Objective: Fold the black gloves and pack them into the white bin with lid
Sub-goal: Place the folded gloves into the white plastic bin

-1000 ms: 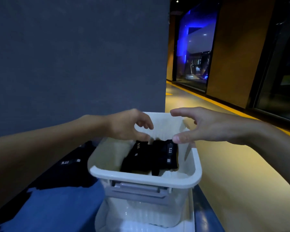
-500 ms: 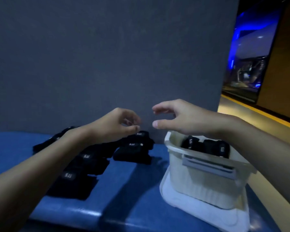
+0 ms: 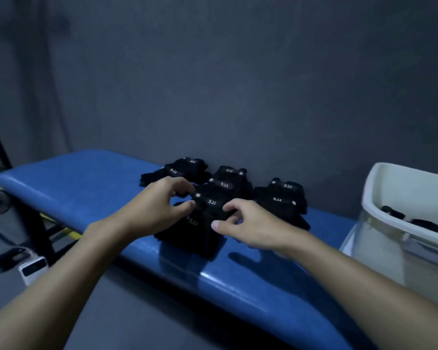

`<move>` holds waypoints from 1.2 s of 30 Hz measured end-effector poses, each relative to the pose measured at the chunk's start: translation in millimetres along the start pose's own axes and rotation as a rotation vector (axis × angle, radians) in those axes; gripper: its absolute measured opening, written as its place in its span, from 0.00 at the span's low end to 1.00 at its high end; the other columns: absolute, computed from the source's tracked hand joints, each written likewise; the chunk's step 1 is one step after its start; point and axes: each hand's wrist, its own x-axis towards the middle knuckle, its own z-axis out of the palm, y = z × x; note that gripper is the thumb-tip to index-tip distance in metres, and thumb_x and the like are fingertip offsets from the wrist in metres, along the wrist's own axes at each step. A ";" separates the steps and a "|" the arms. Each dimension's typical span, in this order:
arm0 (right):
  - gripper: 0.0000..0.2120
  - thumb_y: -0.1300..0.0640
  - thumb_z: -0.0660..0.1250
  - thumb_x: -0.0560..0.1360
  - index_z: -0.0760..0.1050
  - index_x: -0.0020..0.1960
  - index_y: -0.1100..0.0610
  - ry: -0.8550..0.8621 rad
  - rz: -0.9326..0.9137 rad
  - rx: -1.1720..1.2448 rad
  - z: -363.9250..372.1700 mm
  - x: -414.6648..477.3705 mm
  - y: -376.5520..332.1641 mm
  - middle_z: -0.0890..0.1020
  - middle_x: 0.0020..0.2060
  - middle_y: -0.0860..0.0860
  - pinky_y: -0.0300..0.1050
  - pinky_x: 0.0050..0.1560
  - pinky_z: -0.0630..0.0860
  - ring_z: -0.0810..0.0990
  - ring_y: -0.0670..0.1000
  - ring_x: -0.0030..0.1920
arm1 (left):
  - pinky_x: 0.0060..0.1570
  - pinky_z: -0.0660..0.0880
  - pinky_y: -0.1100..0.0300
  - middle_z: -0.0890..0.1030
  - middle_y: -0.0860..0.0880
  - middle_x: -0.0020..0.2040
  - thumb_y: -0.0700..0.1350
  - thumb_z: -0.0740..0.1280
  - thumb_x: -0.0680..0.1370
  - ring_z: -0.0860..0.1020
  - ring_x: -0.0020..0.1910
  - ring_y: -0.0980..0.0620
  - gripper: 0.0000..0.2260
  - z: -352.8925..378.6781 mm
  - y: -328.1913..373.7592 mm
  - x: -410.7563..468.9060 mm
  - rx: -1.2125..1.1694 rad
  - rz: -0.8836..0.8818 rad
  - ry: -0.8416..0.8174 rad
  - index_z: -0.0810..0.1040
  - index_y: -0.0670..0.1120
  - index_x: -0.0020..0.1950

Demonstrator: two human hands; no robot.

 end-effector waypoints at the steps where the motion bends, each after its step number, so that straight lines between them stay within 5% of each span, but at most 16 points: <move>1: 0.27 0.42 0.72 0.72 0.70 0.66 0.52 -0.015 0.007 0.001 7.2 3.7 3.3 0.81 0.49 0.49 0.35 0.42 0.74 0.77 0.43 0.42 | 0.46 0.66 0.77 0.78 0.56 0.56 0.48 0.70 0.77 0.74 0.49 0.67 0.12 -4.4 -6.8 -1.1 0.000 -0.022 -0.009 0.79 0.51 0.60; 3: 0.27 0.40 0.73 0.71 0.71 0.63 0.52 -0.020 0.024 -0.014 19.3 10.2 7.8 0.80 0.49 0.49 0.40 0.51 0.76 0.79 0.45 0.46 | 0.52 0.69 0.70 0.77 0.53 0.59 0.51 0.70 0.77 0.75 0.54 0.61 0.15 -8.0 -20.1 -3.1 0.019 -0.096 -0.058 0.76 0.54 0.63; 6: 0.22 0.39 0.73 0.70 0.75 0.55 0.52 0.026 0.040 0.021 34.0 19.1 11.6 0.81 0.47 0.49 0.41 0.45 0.76 0.80 0.47 0.44 | 0.52 0.75 0.58 0.75 0.50 0.60 0.57 0.70 0.75 0.78 0.56 0.51 0.18 -2.9 -35.8 -6.6 0.017 -0.251 -0.147 0.73 0.58 0.63; 14: 0.17 0.48 0.75 0.69 0.71 0.49 0.53 0.066 0.050 0.038 46.5 24.9 10.0 0.77 0.44 0.49 0.46 0.46 0.74 0.75 0.49 0.44 | 0.42 0.75 0.61 0.85 0.51 0.45 0.59 0.73 0.73 0.83 0.42 0.55 0.18 4.6 -42.6 -8.8 -0.094 -0.407 -0.276 0.77 0.54 0.58; 20: 0.18 0.55 0.77 0.68 0.68 0.49 0.52 -0.013 0.053 0.116 44.0 16.4 11.1 0.77 0.48 0.52 0.41 0.41 0.71 0.74 0.49 0.43 | 0.43 0.79 0.58 0.85 0.49 0.45 0.64 0.78 0.59 0.84 0.42 0.52 0.30 5.0 -42.9 -9.2 -0.195 -0.455 -0.315 0.81 0.51 0.56; 23: 0.21 0.59 0.76 0.68 0.68 0.54 0.51 -0.031 0.079 0.209 38.2 10.3 7.2 0.76 0.50 0.53 0.45 0.43 0.76 0.75 0.49 0.44 | 0.48 0.80 0.55 0.86 0.47 0.45 0.58 0.81 0.60 0.85 0.43 0.50 0.28 3.4 -35.9 -10.6 -0.329 -0.414 -0.332 0.81 0.49 0.56; 27: 0.25 0.62 0.75 0.67 0.71 0.60 0.50 -0.032 0.065 0.301 21.2 -0.1 0.3 0.76 0.52 0.52 0.46 0.52 0.78 0.77 0.49 0.46 | 0.36 0.73 0.59 0.81 0.48 0.36 0.44 0.78 0.71 0.79 0.35 0.52 0.17 -7.4 -16.5 -10.7 -0.478 -0.325 -0.329 0.79 0.45 0.57; 31: 0.29 0.62 0.77 0.67 0.70 0.65 0.51 -0.065 0.031 0.306 -18.2 -18.7 -12.4 0.81 0.54 0.54 0.48 0.59 0.78 0.82 0.51 0.53 | 0.32 0.75 0.63 0.84 0.40 0.45 0.38 0.75 0.72 0.80 0.36 0.51 0.13 -24.9 17.9 -0.2 -0.514 -0.175 -0.337 0.79 0.44 0.55; 36: 0.37 0.55 0.81 0.63 0.69 0.68 0.55 -0.088 -0.022 0.428 -76.4 -48.0 -30.8 0.85 0.51 0.57 0.51 0.58 0.79 0.84 0.53 0.53 | 0.46 0.80 0.50 0.86 0.42 0.50 0.38 0.74 0.72 0.84 0.46 0.42 0.15 -52.1 83.5 29.8 -0.428 0.027 -0.446 0.79 0.46 0.57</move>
